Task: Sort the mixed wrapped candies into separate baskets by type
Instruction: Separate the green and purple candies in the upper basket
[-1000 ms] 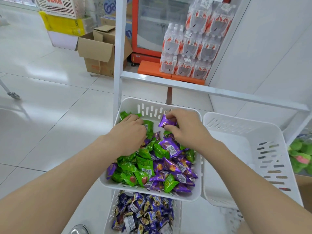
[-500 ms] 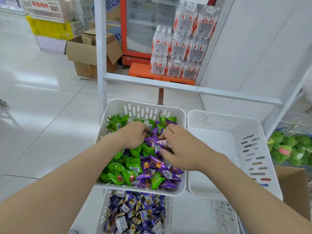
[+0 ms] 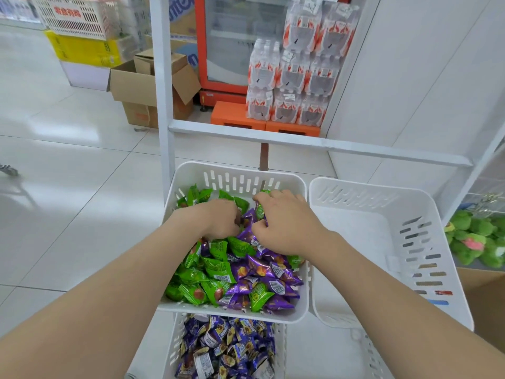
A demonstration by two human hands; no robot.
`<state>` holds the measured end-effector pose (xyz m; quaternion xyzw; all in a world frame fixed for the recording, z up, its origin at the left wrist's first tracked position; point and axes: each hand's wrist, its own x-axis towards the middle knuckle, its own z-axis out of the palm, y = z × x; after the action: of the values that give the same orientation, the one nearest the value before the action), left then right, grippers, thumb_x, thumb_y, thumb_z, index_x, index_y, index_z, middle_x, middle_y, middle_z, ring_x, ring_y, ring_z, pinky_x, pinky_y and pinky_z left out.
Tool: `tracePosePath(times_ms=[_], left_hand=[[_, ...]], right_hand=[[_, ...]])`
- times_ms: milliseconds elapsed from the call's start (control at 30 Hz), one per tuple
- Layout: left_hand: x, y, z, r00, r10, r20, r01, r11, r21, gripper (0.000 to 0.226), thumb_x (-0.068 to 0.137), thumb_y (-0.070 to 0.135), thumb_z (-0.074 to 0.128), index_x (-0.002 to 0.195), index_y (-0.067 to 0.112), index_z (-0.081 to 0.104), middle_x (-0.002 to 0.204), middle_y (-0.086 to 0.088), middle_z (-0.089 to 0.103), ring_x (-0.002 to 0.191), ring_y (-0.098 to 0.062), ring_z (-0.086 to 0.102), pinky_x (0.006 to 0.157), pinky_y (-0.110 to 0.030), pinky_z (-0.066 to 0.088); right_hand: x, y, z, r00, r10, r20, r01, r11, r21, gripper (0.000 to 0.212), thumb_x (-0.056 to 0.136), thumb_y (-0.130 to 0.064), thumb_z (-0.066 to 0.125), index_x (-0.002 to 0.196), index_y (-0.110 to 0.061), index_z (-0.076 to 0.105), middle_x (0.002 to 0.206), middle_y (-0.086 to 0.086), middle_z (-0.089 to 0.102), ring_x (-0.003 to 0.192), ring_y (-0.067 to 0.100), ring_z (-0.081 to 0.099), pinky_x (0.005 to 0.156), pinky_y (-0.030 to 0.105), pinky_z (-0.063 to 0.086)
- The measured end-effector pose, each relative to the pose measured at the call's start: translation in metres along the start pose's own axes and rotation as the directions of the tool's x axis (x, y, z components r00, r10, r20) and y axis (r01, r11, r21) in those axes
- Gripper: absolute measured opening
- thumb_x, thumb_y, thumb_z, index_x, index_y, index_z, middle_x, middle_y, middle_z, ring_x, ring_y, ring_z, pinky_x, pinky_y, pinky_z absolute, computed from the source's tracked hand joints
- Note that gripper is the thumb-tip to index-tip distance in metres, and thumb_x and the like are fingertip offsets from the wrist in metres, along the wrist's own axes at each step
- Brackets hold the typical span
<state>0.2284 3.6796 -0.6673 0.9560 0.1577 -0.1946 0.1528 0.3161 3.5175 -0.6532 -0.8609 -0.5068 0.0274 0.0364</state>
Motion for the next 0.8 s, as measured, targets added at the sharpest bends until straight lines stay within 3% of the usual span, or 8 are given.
tracePosePath(times_ms=[167, 300, 367, 433, 500, 600, 700, 800], left_hand=[[-0.008, -0.007, -0.008, 0.999, 0.03, -0.026, -0.03, 0.999, 0.013, 0.022, 0.09, 0.019, 0.064, 0.109, 0.016, 0.075, 0.11, -0.004, 0.072, 0.1, -0.025, 0.065, 0.084, -0.034, 0.053], [-0.018, -0.012, -0.007, 0.998, 0.058, 0.01, -0.057, 0.997, -0.059, 0.033, 0.09, 0.008, 0.061, 0.121, 0.017, 0.065, 0.122, -0.001, 0.062, 0.103, -0.02, 0.061, 0.074, -0.026, 0.046], [-0.021, -0.014, -0.005, 0.997, 0.068, -0.038, -0.07, 0.995, -0.067, 0.035, 0.091, 0.007, 0.061, 0.124, 0.017, 0.064, 0.124, -0.002, 0.062, 0.112, -0.02, 0.06, 0.084, -0.027, 0.047], [-0.024, -0.014, -0.002, 0.992, 0.064, -0.11, -0.071, 0.996, -0.059, 0.033, 0.094, 0.011, 0.063, 0.128, 0.013, 0.062, 0.122, -0.003, 0.066, 0.114, -0.022, 0.06, 0.089, -0.028, 0.047], [-0.027, -0.015, 0.001, 0.982, 0.055, -0.179, -0.071, 0.994, -0.084, 0.035, 0.096, 0.014, 0.065, 0.13, 0.012, 0.06, 0.118, -0.004, 0.069, 0.109, -0.022, 0.062, 0.084, -0.027, 0.046], [-0.032, -0.015, 0.004, 0.968, 0.053, -0.246, -0.085, 0.989, -0.12, 0.029, 0.095, 0.011, 0.066, 0.124, 0.015, 0.07, 0.113, -0.001, 0.072, 0.102, -0.016, 0.065, 0.077, -0.018, 0.043], [-0.039, -0.012, 0.003, 0.938, 0.033, -0.346, -0.09, 0.985, -0.148, 0.034, 0.091, 0.005, 0.06, 0.118, 0.018, 0.075, 0.109, 0.0, 0.074, 0.105, -0.017, 0.067, 0.087, -0.026, 0.052], [-0.043, -0.012, -0.001, 0.881, -0.028, -0.472, -0.08, 0.975, -0.208, 0.038, 0.091, 0.002, 0.054, 0.117, 0.018, 0.076, 0.112, 0.001, 0.073, 0.108, -0.016, 0.067, 0.094, -0.026, 0.052]], right_hand=[[0.004, 0.0, 0.001, 0.999, 0.019, 0.031, -0.018, 0.999, -0.027, 0.052, 0.084, -0.04, 0.048, 0.132, -0.022, 0.058, 0.123, 0.007, 0.059, 0.118, 0.029, 0.051, 0.103, 0.045, 0.037], [0.007, -0.001, 0.002, 0.993, -0.073, 0.091, 0.067, 0.995, 0.072, 0.053, 0.083, -0.025, 0.047, 0.134, -0.016, 0.059, 0.126, 0.006, 0.065, 0.121, 0.029, 0.057, 0.107, 0.046, 0.042], [0.012, -0.003, 0.005, 0.984, -0.111, 0.138, 0.093, 0.987, 0.135, 0.054, 0.081, -0.024, 0.043, 0.132, -0.013, 0.06, 0.116, 0.007, 0.07, 0.11, 0.029, 0.063, 0.102, 0.047, 0.048], [0.019, -0.004, 0.009, 0.974, -0.112, 0.195, 0.092, 0.99, 0.108, 0.042, 0.087, -0.033, 0.041, 0.118, -0.014, 0.062, 0.095, 0.004, 0.068, 0.095, 0.027, 0.063, 0.099, 0.046, 0.046], [0.024, -0.006, 0.012, 0.958, -0.096, 0.27, 0.093, 0.995, 0.024, 0.047, 0.092, -0.052, 0.039, 0.116, -0.018, 0.061, 0.102, 0.005, 0.065, 0.106, 0.027, 0.06, 0.104, 0.047, 0.037], [0.031, -0.007, 0.012, 0.928, -0.075, 0.365, 0.1, 0.994, -0.051, 0.063, 0.092, -0.06, 0.042, 0.144, -0.026, 0.05, 0.138, 0.01, 0.057, 0.14, 0.028, 0.04, 0.114, 0.053, 0.023], [0.036, -0.005, 0.012, 0.923, -0.081, 0.375, 0.063, 0.996, 0.062, 0.058, 0.088, -0.043, 0.056, 0.143, -0.031, 0.047, 0.129, 0.005, 0.059, 0.137, 0.026, 0.039, 0.11, 0.05, 0.02], [0.031, -0.005, 0.013, 0.956, -0.089, 0.279, 0.043, 0.985, 0.168, 0.063, 0.088, -0.036, 0.061, 0.148, -0.032, 0.044, 0.125, -0.001, 0.06, 0.134, 0.023, 0.04, 0.108, 0.049, 0.019]])
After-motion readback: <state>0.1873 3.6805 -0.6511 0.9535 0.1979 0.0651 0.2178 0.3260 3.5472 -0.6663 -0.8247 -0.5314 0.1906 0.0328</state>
